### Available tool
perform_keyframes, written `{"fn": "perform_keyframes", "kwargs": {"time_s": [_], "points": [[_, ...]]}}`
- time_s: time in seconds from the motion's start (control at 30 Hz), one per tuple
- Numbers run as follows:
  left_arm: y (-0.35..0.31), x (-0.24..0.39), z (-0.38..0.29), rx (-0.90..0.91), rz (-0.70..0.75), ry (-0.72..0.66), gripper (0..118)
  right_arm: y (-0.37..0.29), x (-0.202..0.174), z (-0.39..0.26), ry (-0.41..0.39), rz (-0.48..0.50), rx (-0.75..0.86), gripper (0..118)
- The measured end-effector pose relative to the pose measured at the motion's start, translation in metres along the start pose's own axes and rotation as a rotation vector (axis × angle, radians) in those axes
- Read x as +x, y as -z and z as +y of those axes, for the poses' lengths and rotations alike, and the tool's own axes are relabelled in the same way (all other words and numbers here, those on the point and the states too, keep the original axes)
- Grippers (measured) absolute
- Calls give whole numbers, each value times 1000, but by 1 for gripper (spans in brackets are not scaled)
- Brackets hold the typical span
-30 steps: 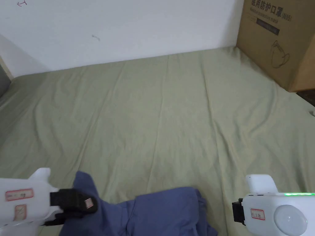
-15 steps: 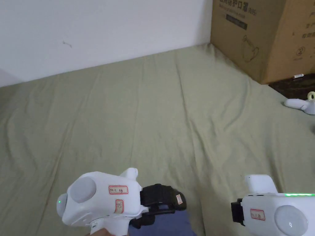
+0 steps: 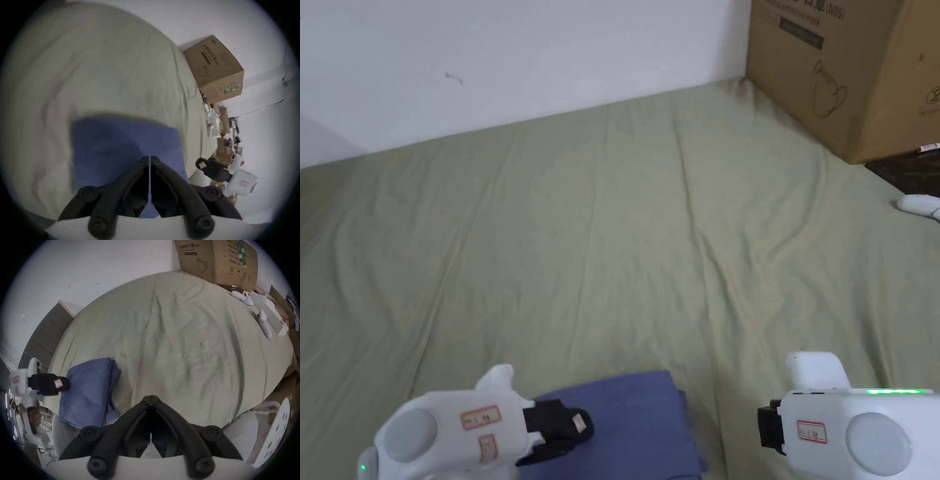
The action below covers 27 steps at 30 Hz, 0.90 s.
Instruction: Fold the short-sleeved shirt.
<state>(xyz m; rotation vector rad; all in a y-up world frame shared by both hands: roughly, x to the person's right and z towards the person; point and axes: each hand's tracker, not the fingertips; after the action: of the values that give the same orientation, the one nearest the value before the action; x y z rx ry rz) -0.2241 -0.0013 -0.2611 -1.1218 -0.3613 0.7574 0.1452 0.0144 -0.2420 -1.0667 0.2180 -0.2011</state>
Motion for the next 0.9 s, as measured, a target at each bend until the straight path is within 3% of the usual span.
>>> {"fn": "perform_keyframes", "kwargs": {"time_s": [0.27,0.4,0.67,0.9], "points": [[49,39,-31,-103,-31,82,2,-2,7,-1,13,-8,-7,0],[70,63,-36,-161,18,201,2,-3,13,-1,25,-13,-7,0],[107,83,-48,-255,-25,222,2,-5,18,-3,42,-30,-10,0],[46,77,-34,-116,-152,225,2,-19,6,9,1,-23,20,0]]}}
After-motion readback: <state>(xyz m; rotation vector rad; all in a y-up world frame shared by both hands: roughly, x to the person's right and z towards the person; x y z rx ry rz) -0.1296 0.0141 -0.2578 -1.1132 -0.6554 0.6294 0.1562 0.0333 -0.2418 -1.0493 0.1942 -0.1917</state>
